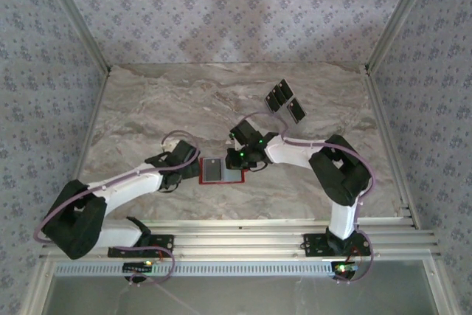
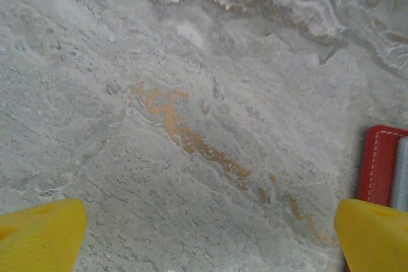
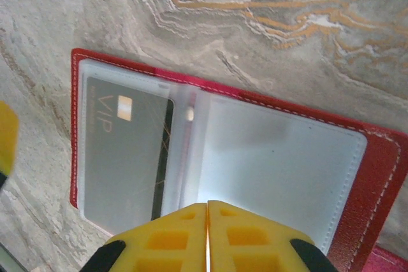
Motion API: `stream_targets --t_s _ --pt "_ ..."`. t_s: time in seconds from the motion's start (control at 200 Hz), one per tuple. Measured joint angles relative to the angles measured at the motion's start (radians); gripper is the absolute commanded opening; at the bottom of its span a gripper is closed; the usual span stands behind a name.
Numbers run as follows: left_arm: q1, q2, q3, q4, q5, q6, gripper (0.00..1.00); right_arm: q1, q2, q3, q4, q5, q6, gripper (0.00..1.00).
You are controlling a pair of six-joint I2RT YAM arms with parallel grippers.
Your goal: Put the credit cards into the card holder
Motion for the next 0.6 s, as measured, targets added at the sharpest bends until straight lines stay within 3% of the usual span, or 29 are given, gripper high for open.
stream_targets --t_s 0.6 --pt "0.0 0.081 -0.016 0.032 0.025 0.004 1.0 0.036 0.066 0.054 -0.007 -0.001 0.0 0.09"
